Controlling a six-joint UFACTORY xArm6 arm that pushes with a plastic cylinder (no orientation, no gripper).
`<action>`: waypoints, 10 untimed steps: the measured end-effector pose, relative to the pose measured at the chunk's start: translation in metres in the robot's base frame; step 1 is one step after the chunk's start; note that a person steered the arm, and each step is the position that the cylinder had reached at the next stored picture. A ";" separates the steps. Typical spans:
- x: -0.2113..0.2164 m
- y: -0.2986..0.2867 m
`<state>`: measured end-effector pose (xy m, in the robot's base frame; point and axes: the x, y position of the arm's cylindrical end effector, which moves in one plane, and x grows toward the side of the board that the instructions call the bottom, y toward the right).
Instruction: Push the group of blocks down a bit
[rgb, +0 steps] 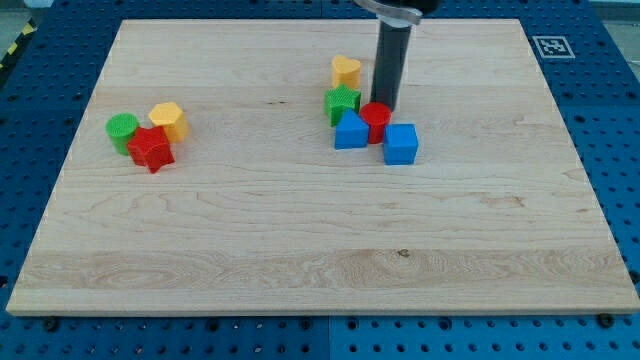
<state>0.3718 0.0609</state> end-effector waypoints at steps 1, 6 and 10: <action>0.000 -0.051; 0.026 -0.029; 0.091 -0.031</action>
<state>0.4633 0.0303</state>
